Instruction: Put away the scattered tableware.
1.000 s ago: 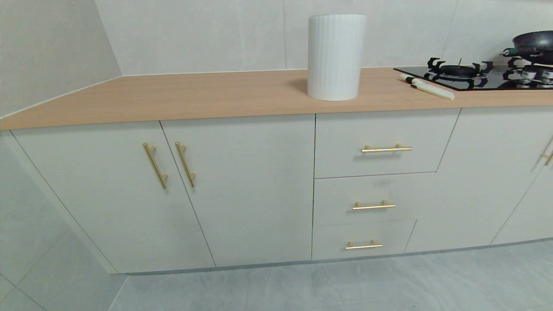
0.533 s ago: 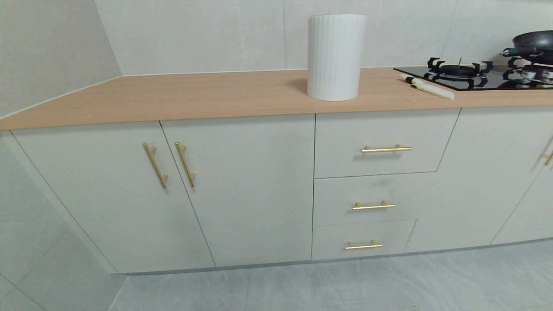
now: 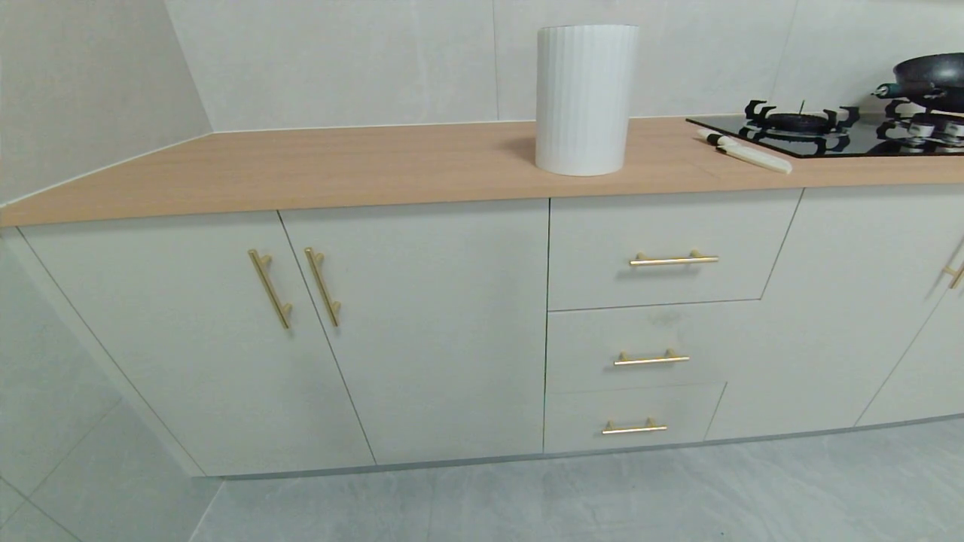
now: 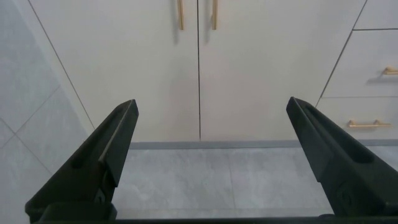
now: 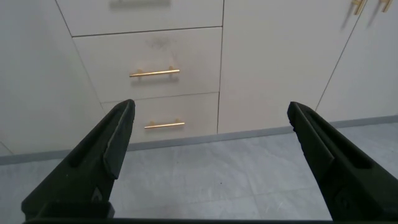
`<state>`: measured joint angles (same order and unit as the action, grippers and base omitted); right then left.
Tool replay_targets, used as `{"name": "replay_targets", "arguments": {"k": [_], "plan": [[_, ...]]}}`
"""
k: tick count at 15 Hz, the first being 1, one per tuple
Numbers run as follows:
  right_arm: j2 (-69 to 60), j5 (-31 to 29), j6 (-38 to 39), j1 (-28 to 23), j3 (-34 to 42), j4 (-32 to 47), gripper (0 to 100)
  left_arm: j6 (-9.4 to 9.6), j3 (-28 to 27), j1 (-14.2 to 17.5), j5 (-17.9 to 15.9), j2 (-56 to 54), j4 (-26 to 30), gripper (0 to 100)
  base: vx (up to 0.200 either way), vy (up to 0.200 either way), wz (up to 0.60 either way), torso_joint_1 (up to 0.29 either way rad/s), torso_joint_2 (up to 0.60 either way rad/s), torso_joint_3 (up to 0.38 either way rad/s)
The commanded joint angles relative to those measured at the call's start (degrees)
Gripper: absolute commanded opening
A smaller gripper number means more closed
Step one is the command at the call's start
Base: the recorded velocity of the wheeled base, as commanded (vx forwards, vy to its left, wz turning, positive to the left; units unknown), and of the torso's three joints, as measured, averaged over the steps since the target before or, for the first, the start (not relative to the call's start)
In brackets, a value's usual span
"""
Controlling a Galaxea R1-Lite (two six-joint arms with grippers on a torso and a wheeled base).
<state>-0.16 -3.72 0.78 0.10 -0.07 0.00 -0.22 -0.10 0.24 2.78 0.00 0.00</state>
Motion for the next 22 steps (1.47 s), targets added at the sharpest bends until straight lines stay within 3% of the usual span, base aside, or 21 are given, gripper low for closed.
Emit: {"name": "replay_targets", "arguments": {"k": [1,13,22], "plan": [[0.16,0.03,0.01,-0.01,-0.01,0.09,100,-0.13,-0.08,0.02,0.03,0.00,0.00,100,0.000,0.000,0.00,0.000,0.00,0.000],[0.16,1.08,-0.16,-0.01,-0.01,0.18,100,-0.22,0.01,0.02,0.03,0.00,0.00,100,0.183,0.000,0.00,0.003,0.00,0.002],[0.16,1.08,-0.16,-0.01,-0.01,0.18,100,-0.22,0.01,0.02,0.03,0.00,0.00,100,0.000,0.000,0.07,-0.001,0.00,0.000]]}}
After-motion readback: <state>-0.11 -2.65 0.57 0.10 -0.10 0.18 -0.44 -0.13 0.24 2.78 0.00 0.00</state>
